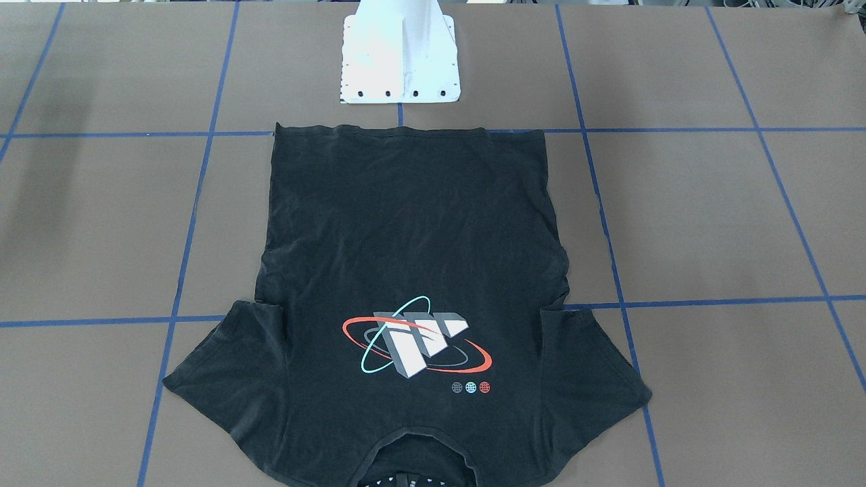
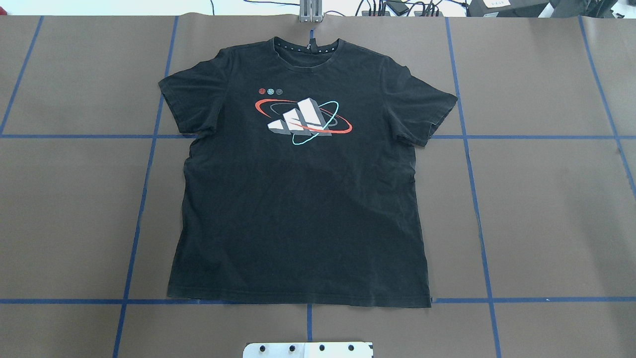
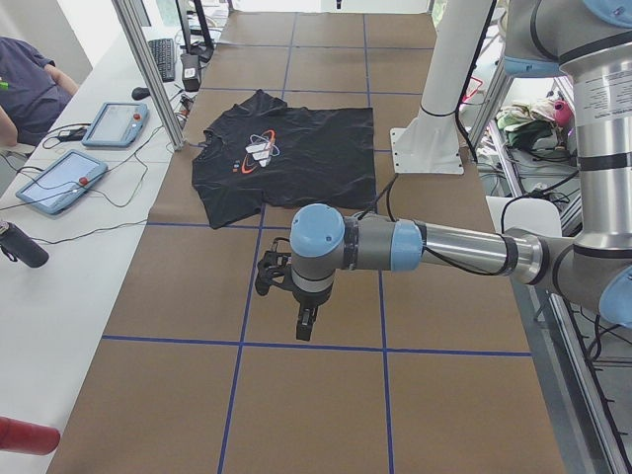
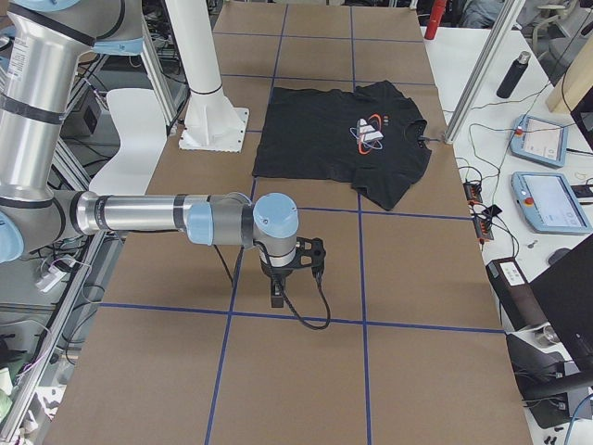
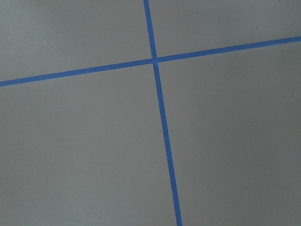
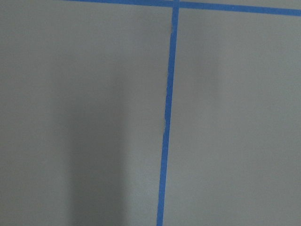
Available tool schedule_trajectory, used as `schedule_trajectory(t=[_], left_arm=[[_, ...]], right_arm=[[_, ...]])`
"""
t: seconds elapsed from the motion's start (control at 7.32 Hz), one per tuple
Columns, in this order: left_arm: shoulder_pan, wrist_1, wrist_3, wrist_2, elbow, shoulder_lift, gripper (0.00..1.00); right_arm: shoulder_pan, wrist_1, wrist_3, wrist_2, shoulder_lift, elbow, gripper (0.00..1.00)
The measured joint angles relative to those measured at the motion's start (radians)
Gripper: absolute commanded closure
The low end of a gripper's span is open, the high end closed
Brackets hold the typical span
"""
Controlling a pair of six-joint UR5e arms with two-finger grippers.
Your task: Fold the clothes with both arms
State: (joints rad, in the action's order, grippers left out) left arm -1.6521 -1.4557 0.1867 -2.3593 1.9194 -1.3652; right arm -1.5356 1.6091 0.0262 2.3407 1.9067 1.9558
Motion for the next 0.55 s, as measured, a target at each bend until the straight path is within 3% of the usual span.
schedule_trajectory(t=[0.55], left_arm=[[0.009, -0.004, 0.003, 0.001, 0.009, -0.011, 0.0]], right_arm=[[0.0, -0.006, 0.001, 0.005, -0.014, 0.003, 0.0]])
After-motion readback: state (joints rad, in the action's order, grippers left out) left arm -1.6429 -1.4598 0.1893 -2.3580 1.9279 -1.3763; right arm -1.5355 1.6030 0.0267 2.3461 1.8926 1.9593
